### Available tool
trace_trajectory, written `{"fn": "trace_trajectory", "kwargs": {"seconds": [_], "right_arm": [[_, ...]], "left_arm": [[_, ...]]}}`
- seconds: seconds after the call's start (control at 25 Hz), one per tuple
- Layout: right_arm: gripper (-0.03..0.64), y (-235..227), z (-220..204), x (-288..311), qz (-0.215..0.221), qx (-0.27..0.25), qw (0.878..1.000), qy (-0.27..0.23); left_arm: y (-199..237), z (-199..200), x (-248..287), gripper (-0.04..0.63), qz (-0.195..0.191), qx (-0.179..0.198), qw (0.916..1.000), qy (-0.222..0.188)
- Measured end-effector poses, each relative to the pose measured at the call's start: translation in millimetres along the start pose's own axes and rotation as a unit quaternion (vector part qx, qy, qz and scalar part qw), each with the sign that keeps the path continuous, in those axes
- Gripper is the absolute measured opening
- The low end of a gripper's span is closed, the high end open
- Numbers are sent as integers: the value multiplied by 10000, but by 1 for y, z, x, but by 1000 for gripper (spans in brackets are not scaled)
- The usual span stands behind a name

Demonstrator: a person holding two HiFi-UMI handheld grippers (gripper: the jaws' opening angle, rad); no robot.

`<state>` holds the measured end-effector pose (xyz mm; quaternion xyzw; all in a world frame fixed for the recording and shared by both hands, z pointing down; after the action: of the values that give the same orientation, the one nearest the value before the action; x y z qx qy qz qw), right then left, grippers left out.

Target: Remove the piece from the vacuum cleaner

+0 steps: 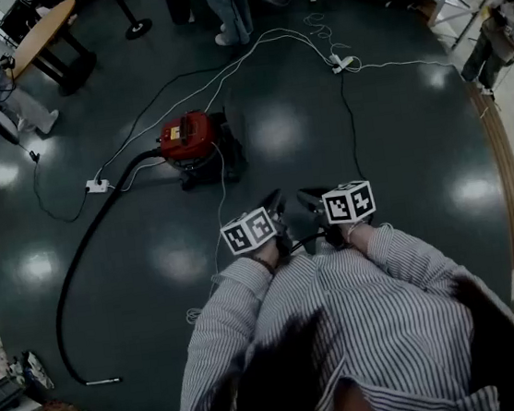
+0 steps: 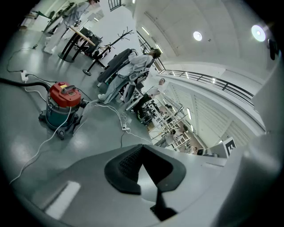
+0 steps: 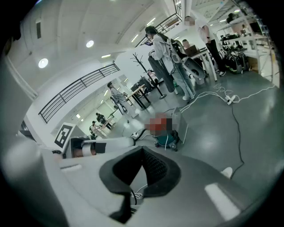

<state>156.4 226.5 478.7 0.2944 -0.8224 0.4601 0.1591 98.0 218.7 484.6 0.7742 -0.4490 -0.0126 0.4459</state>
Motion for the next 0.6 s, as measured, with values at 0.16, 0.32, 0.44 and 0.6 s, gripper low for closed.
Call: {"fn": "trace_trajectory", "kwargs": {"seconds": [0.16, 0.32, 0.44, 0.6], "right_arm": [[2, 0, -2, -5, -68, -114, 9999, -48], [2, -2, -3, -6, -40, -29, 9999, -99], [2, -2, -1, -5, -32, -44, 9999, -157], [2, -5, 5, -4, -8, -47, 9998, -177]], "left_arm": [[-6, -1, -1, 6, -26, 32, 10000, -28], [-6, 3, -2, 6, 21, 55, 10000, -78], [-2, 0, -1, 6, 56, 118, 9999, 8], [2, 2, 1, 6, 114, 109, 9999, 28]]}}
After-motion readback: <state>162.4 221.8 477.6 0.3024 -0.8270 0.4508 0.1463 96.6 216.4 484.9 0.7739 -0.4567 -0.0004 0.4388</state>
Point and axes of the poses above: the fingertips, and each gripper's own axes: x forward along the fingers, y to its left, z out of its top, the point moved 1 cm from there along -x, backward along the fingers, and after that the axes turned 5 degrees about x, right-handed, at the moved point
